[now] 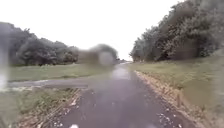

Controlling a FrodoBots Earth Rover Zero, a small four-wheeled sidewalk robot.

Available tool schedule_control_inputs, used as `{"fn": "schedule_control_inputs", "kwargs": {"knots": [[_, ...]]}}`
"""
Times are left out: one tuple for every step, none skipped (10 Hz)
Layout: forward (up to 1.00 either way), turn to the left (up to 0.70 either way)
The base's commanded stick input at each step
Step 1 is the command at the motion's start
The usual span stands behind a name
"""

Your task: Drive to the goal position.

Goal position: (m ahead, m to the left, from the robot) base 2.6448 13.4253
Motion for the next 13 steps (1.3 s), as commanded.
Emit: {"fn": "schedule_control_inputs", "kwargs": {"knots": [[0.7,0.0],[0.7,0.0],[0.7,0.0],[0.7,0.0],[0.7,0.0],[0.7,0.0],[0.7,0.0],[0.7,0.0],[0.7,0.0],[0.7,0.0],[0.7,0.0],[0.7,0.0],[0.7,0.0]]}}
